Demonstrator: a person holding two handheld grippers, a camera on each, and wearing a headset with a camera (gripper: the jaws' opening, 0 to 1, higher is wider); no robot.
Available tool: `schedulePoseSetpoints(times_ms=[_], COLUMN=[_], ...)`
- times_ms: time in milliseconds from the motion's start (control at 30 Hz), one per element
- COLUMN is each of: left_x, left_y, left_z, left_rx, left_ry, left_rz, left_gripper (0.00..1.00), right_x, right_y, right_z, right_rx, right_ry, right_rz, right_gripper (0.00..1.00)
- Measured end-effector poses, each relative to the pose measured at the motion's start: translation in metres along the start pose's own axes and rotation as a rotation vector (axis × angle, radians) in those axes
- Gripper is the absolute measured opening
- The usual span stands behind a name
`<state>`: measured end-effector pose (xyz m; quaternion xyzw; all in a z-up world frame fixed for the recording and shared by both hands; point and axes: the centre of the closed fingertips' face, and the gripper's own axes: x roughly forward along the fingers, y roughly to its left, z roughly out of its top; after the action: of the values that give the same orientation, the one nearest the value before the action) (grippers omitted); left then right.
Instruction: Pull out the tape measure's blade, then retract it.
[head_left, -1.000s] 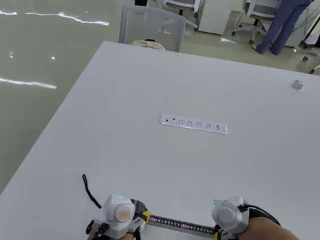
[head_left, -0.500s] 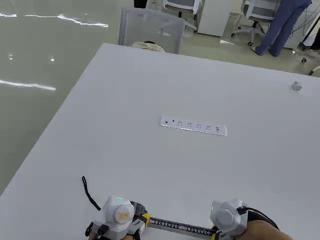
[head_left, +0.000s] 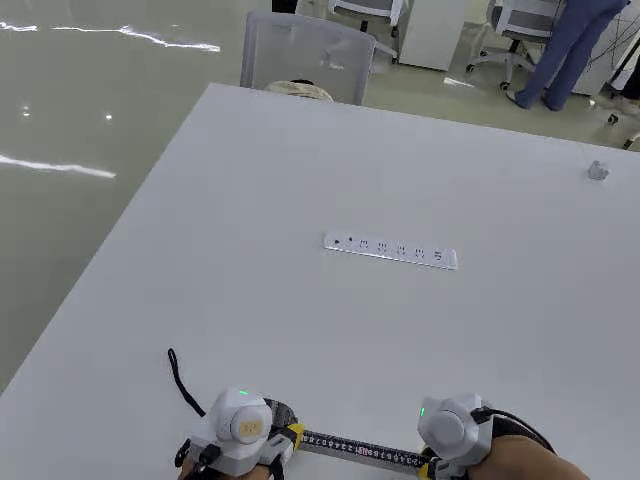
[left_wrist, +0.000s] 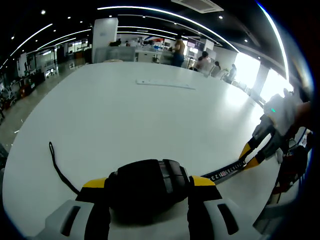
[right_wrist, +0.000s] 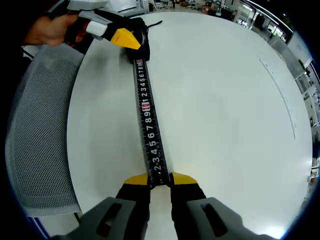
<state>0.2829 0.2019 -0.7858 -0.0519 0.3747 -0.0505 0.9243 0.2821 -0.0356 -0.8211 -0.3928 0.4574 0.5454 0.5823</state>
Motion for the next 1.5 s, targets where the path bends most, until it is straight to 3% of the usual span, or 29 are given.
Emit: schedulePoseSetpoints(times_ms=[1500], left_x=[-0.001], left_y=[-0.001], left_z=[0.001], left_rx=[0.005], left_ry=[-0.012], left_rz=[0.001], left_gripper=[0.59], right_x=[0.006], right_y=[0.003], right_z=[0.021], right_rx=[-0.015], right_ry=[-0.031], right_rz=[0.002], right_gripper=[0.15])
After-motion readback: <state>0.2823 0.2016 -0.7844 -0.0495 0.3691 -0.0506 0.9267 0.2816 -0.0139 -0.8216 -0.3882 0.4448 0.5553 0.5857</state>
